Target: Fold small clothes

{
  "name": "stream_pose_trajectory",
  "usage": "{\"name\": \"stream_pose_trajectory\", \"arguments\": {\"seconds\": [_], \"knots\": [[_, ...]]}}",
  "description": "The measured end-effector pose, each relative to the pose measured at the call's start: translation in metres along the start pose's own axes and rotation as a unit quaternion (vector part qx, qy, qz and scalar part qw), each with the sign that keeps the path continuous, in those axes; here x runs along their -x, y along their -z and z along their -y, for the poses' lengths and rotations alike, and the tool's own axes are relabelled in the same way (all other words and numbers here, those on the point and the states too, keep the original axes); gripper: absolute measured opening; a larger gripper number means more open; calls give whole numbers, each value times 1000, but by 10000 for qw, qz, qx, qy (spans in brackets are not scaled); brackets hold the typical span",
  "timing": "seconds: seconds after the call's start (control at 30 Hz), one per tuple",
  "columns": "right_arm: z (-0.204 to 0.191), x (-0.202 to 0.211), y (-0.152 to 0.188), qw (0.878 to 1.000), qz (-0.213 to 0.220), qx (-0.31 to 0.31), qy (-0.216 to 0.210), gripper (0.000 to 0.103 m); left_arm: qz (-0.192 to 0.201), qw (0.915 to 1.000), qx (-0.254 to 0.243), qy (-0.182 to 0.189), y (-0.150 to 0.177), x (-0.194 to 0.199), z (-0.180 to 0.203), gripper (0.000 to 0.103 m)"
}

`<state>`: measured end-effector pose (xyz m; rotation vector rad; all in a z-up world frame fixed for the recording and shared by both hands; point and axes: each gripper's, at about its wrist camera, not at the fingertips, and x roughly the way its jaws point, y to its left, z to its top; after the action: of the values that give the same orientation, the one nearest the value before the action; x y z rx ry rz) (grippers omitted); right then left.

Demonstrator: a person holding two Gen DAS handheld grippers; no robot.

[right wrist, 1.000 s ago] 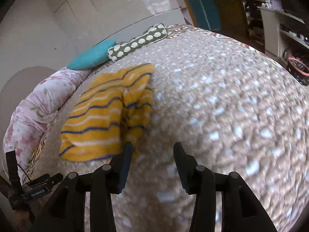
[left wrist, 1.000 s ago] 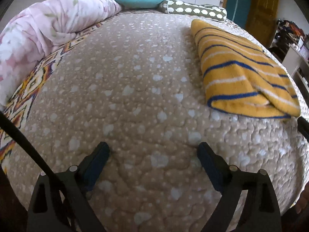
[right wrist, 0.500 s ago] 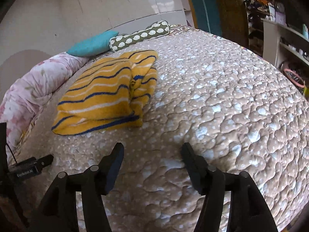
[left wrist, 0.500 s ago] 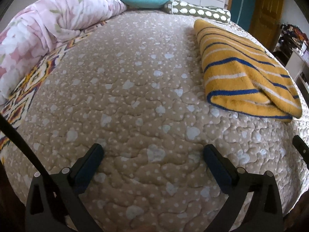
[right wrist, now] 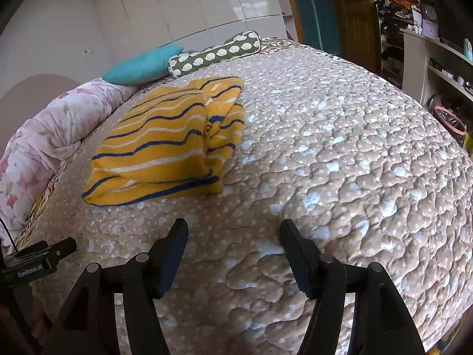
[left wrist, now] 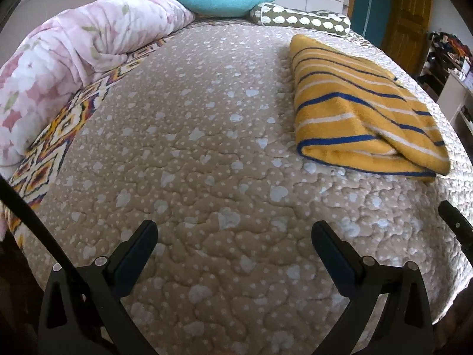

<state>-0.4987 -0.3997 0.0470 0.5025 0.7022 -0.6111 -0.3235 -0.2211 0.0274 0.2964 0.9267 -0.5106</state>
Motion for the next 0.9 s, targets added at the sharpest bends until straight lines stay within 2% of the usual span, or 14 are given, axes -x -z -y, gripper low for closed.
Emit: {"name": "stream_pose_trajectory", "arguments": {"seconds": [0.57,0.9], "knots": [[-25,-4,-3,9982,-254,399,362,73,5,9998,-123,176,1,18,10,103],[-50,-10,-8,9963,-349,720,313,75,-122,9992,-166,340,3,18,12,103]]}}
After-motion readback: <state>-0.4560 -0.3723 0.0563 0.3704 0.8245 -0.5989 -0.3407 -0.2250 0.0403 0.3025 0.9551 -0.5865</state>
